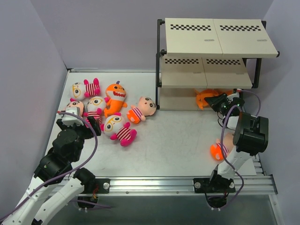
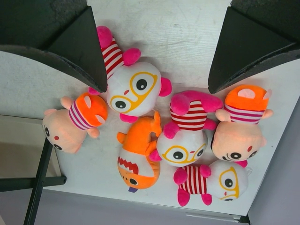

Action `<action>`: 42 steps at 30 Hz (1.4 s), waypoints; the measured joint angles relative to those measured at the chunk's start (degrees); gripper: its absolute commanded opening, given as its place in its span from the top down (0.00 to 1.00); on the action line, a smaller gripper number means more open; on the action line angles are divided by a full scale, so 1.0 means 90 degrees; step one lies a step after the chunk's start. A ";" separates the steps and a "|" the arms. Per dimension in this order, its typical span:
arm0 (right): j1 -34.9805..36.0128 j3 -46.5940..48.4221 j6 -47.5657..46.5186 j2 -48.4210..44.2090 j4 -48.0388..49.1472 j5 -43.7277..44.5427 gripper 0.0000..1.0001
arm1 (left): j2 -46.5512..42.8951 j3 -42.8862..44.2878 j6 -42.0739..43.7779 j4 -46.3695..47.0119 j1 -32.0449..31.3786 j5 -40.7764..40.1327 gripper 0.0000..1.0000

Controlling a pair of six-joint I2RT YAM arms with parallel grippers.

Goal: Place and organize the stuffed toys onto the shelf
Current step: Place the stuffed toy onto shelf

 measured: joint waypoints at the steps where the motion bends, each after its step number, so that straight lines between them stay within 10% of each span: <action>1: 0.0000 0.0078 -0.0046 0.0051 -0.0073 -0.0022 0.91 | 0.0000 0.0000 0.0007 0.0000 0.0010 0.0010 0.03; 9: -0.0007 0.0381 -0.0236 0.0617 -0.0369 -0.0330 0.92 | 0.0000 -0.0002 0.0017 0.0000 0.0061 0.0107 0.03; 30: -0.0012 0.0430 -0.0423 0.0379 -0.0908 -0.0172 0.38 | -0.0002 -0.0005 0.0036 0.0002 0.0177 0.0240 0.03; 42: -0.0015 0.0430 -0.0950 -0.0510 -0.2327 0.0583 0.29 | -0.0080 -0.0041 0.0034 0.0007 0.0253 0.0316 0.03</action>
